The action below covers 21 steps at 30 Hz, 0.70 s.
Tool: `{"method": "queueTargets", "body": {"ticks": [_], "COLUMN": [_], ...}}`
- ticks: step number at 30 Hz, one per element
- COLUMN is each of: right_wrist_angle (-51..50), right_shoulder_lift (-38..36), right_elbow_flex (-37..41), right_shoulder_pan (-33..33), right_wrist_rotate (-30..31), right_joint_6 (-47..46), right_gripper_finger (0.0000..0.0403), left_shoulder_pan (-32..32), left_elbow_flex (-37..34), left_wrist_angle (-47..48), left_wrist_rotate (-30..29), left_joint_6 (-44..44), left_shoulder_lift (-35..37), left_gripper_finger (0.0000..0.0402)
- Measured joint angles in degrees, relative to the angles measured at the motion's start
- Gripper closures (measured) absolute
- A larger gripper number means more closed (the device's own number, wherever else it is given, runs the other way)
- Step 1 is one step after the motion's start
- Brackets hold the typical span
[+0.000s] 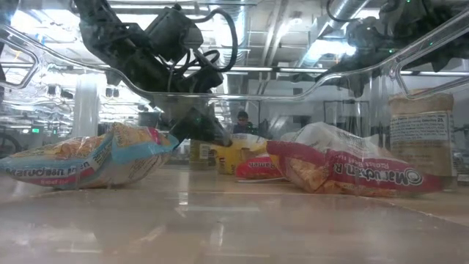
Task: Pick & Place Food Item
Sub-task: Put the yellow noodle pack into the bottom transparent bin
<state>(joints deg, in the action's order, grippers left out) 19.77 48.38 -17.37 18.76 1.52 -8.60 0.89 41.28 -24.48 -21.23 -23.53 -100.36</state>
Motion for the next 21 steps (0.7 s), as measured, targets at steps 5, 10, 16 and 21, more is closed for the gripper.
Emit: {"method": "queueTargets", "body": {"ticks": [5,10,16,21], "right_wrist_angle": [0.0,0.0,0.0,0.0], "right_shoulder_lift": [0.0,0.0,0.0,0.0], "right_elbow_flex": [0.0,0.0,0.0,0.0], "right_shoulder_pan": [0.0,0.0,0.0,0.0], "right_wrist_rotate": [0.0,0.0,0.0,0.0], "right_joint_6": [0.0,0.0,0.0,0.0], "right_gripper_finger": [0.0399,0.0399,0.0399,0.0399], "left_shoulder_pan": [0.0,0.0,0.3,1.5], "left_elbow_flex": [0.0,0.0,0.0,0.0], "left_wrist_angle": [-0.1,-0.1,-1.2,-1.3], "left_wrist_rotate": [0.0,-0.1,-0.4,-0.3], "left_joint_6": [0.0,0.0,0.0,0.4], "left_shoulder_lift": [0.0,0.0,0.6,4.3], "left_gripper_finger": [0.0400,0.0401,0.0401,0.0401]}}
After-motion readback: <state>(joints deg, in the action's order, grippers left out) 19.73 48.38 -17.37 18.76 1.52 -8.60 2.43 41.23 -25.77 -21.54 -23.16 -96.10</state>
